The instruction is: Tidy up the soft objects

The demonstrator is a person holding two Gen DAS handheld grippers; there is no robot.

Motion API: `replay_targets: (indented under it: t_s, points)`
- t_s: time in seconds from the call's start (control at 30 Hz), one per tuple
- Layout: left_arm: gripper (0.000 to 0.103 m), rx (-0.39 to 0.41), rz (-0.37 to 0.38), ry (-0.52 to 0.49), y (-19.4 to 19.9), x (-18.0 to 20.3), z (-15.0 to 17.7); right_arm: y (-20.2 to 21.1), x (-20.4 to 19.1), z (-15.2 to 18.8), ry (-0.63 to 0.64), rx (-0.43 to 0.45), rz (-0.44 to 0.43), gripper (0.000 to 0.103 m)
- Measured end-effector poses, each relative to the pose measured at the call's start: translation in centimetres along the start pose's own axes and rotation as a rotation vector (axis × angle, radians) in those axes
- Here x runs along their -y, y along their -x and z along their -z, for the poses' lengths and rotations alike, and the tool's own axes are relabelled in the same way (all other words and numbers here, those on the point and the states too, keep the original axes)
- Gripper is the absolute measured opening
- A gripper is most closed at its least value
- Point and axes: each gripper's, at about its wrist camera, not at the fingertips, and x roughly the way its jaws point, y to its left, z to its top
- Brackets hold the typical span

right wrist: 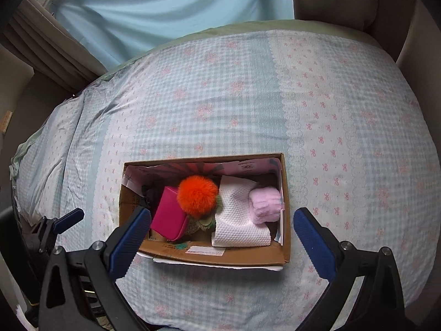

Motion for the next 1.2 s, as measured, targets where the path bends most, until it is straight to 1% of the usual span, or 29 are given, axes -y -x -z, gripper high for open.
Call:
replay_targets:
  t_s: [0.1,0.2,0.33,0.43,0.5,0.6,0.73,0.9,1.2]
  points:
    - [0.103,0.082,-0.029,0.061,3.9,-0.1,-0.2,4.1,0.4,0.1,0.043,0.067,0.027,0.103]
    - [0.103,0.169,-0.050,0.093,8.1,0.4,-0.6,8.5,1.2,0.3,0.059,0.139,0.052,0.103]
    - [0.103,0.266,-0.033,0.094,13.2,1.9,-0.8,14.4,2.0,1.0,0.081,0.237,0.097,0.103]
    - [0.103,0.337,-0.001,0.114,16.7,3.0,-0.7,18.5,2.5,1.9,0.090,0.308,0.120,0.103]
    - [0.103,0.389,0.014,0.133,18.9,3.7,-0.3,20.9,2.6,2.7,0.099,0.352,0.140,0.103]
    - [0.103,0.455,0.014,0.141,21.2,5.1,0.5,23.6,2.7,4.1,0.114,0.407,0.165,0.103]
    - [0.103,0.502,-0.004,0.130,23.0,6.9,1.4,25.7,2.9,5.8,0.120,0.460,0.177,0.103]
    - [0.103,0.537,-0.016,0.120,24.2,8.4,2.0,26.2,3.1,7.2,0.129,0.496,0.188,0.103]
    - [0.103,0.565,-0.035,0.121,25.0,9.4,2.5,27.1,4.2,8.0,0.119,0.517,0.192,0.103]
